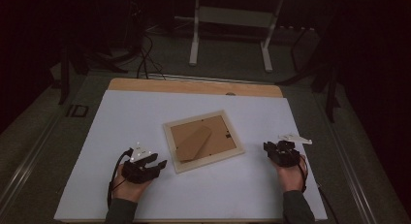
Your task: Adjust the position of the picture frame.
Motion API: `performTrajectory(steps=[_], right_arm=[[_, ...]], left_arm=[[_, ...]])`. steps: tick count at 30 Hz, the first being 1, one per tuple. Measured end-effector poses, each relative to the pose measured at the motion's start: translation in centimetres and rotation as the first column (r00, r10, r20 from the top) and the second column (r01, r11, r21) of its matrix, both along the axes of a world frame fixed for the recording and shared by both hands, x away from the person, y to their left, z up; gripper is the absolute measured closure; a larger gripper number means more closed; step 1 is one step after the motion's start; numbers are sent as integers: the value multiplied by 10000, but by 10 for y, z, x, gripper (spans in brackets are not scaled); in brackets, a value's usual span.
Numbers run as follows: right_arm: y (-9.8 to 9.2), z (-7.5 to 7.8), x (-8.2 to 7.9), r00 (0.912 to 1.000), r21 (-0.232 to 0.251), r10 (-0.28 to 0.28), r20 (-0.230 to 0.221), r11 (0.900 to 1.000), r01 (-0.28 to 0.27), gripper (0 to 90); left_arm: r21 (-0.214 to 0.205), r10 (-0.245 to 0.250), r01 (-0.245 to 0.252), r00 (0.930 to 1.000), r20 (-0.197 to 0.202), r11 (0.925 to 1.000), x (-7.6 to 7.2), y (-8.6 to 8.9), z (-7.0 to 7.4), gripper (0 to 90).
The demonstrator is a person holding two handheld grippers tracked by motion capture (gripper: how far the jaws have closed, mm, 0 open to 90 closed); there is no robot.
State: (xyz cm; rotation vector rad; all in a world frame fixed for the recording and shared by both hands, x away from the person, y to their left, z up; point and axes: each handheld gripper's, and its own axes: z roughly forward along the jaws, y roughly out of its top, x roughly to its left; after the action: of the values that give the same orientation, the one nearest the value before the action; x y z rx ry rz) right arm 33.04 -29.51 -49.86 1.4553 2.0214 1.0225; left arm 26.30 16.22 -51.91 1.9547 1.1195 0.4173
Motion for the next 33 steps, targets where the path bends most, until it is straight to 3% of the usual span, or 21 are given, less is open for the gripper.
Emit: performTrajectory(steps=[9,19,24,26,28,33], right_arm=[[10,-1,11,9996,10,259,-101,9997,-259,856],[25,1,23,9977,-315,676,-86,9972,-679,898],[32,1,30,9966,-255,806,-141,9964,-809,898],[36,0,32,9964,-253,823,-191,9962,-828,898],[38,-1,34,9960,-282,871,-209,9958,-876,898],[46,-5,38,9944,-289,1003,-330,9944,-1013,898]], left_arm=[[326,-437,441,9990,-129,9985,-1,-9,-3,599],[194,-1054,1061,9939,-330,9942,-1,-14,-4,725],[167,-1250,1258,9912,-434,9919,0,-15,-5,849],[-55,-1386,1385,9887,-563,9903,1,-15,-6,894],[-238,-1523,1511,9865,-606,9882,2,-14,-6,898],[-151,-1589,1582,9851,-654,9873,1,-17,-7,900]])
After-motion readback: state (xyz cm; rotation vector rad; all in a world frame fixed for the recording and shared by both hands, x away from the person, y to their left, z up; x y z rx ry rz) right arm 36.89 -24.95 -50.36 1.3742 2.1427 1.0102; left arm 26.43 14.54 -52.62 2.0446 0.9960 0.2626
